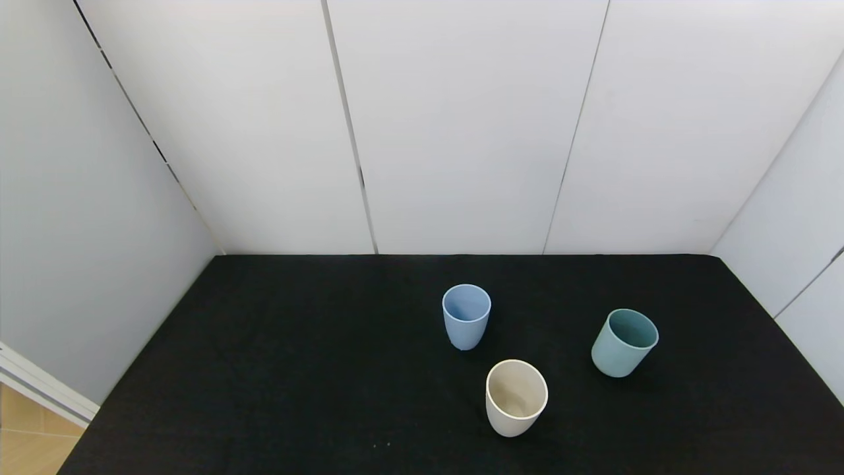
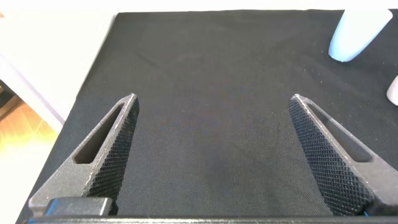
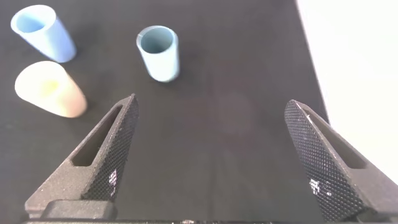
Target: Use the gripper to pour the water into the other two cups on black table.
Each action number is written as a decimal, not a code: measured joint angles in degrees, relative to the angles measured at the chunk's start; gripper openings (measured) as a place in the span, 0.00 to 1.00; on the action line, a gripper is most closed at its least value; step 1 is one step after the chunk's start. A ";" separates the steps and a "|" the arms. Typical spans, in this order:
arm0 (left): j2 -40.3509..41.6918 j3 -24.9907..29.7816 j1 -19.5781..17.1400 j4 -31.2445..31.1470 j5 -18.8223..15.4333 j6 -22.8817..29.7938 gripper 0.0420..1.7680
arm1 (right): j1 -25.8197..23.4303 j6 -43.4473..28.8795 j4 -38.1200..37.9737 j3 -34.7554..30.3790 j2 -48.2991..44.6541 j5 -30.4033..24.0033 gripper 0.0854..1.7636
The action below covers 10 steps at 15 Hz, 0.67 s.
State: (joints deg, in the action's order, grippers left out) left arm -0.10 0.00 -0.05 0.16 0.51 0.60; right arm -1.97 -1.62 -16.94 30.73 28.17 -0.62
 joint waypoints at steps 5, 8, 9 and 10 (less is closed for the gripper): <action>0.00 0.00 -0.02 -0.02 0.00 -0.02 0.97 | -3.32 -2.43 -4.44 -4.22 -10.46 0.62 0.96; 0.00 0.00 -0.02 -0.02 0.00 -0.02 0.97 | -2.05 -1.85 -4.35 -4.72 -12.25 0.62 0.96; 0.00 0.00 -0.05 -0.02 0.00 0.00 0.97 | -1.30 -1.82 -4.47 -5.29 -13.19 0.62 0.96; 0.00 0.00 -0.05 0.00 0.00 0.00 0.97 | -0.52 -1.68 -4.46 -6.34 -14.77 0.60 0.96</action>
State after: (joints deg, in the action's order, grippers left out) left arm -0.10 0.00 -0.10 0.16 0.51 0.60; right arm -2.50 -3.30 -21.41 24.39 13.40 -0.02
